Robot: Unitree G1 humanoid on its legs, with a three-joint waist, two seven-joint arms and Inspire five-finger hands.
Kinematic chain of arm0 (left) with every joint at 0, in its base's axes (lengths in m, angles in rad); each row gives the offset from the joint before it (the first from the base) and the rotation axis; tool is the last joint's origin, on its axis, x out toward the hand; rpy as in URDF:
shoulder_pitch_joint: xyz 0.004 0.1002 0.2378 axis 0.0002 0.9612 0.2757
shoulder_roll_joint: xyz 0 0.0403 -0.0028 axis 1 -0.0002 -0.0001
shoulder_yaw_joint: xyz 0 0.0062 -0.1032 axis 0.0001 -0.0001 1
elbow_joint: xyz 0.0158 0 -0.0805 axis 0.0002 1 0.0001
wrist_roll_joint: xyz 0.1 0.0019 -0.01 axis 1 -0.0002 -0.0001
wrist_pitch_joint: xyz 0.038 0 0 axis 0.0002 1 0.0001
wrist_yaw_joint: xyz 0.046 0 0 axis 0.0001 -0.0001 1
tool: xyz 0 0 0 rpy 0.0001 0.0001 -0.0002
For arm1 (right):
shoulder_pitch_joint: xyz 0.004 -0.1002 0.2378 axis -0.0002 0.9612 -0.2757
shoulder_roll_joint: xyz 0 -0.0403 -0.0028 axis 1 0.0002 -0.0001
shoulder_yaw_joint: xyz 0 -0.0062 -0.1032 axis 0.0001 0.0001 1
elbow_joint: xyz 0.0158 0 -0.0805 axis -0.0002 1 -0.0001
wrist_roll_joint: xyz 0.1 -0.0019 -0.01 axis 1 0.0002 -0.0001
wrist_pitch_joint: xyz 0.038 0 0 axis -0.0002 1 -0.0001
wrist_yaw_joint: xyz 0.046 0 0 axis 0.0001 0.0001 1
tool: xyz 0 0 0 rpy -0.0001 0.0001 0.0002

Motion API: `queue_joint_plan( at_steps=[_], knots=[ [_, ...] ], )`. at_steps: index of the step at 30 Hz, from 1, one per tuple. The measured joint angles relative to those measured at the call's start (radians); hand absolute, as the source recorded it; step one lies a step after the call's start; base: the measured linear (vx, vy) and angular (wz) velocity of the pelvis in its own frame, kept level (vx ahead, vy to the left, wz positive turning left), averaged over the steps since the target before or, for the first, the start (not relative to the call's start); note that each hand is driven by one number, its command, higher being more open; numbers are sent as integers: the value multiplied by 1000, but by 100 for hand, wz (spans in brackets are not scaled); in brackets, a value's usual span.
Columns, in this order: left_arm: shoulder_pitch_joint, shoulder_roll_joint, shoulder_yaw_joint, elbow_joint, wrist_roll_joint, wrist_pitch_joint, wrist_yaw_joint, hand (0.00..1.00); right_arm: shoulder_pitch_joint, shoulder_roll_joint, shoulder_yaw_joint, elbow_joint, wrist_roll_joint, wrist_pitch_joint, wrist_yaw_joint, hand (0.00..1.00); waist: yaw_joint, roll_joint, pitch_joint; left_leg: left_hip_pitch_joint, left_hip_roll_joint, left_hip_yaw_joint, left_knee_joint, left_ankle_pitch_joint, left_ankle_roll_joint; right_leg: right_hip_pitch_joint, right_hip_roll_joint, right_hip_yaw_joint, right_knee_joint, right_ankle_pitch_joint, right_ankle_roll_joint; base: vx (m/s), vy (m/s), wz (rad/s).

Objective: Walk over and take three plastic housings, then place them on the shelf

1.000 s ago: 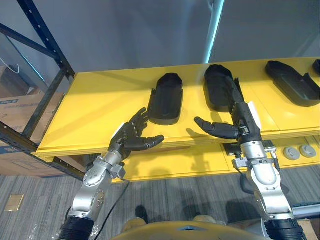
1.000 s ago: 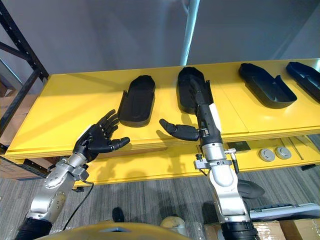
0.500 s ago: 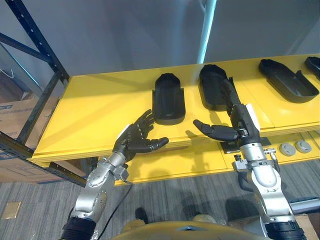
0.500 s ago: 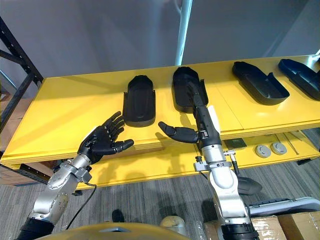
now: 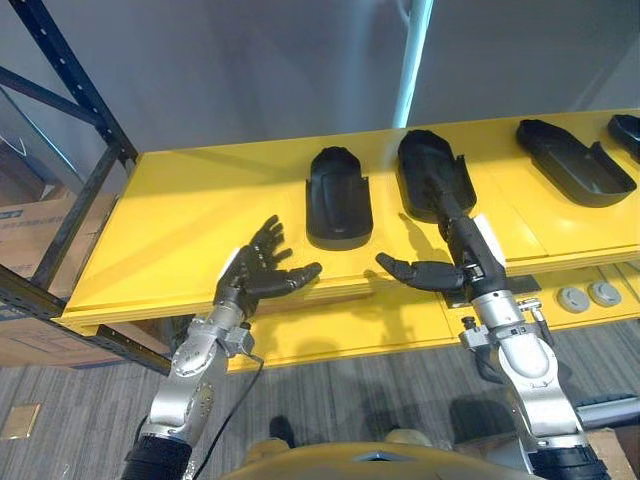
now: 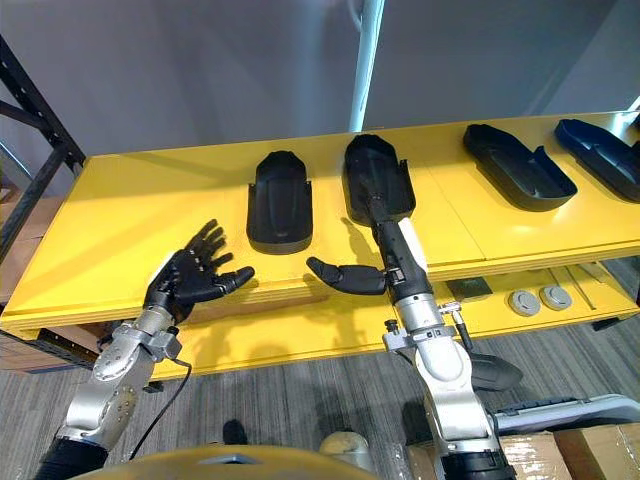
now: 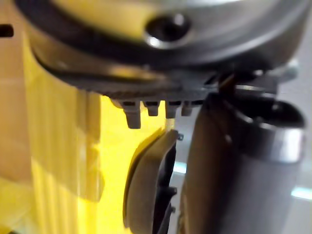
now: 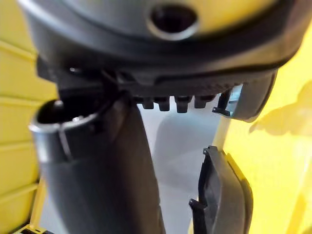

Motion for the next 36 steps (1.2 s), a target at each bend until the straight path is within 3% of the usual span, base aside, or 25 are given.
queue_joint_plan(
  at_steps=[5,13,25,36],
  knots=[
    [2,-21,98,-33,39,-83,99,100,12,-1,30,0,-55,7,0,100,10,-11,15,1,0,-3,0,0,1,3,0,-2,1,0,0,0,0,0],
    [53,-64,141,-185,38,-187,95,100,10,-1,50,4,-108,26,-33,100,28,-25,24,9,-1,-12,0,1,1,19,1,-13,1,3,4,4,-1,2],
    [78,-88,152,-236,38,-191,67,100,9,-1,57,67,-194,29,-56,100,39,-33,25,-6,-2,-44,-1,2,-1,24,0,-44,-1,-2,-3,-1,4,7],
    [95,-88,146,-240,38,-190,46,100,-114,-41,86,263,-272,31,-124,100,70,-38,25,-34,-5,-97,0,23,9,32,3,-93,-1,1,1,19,-2,14]
  ],
)
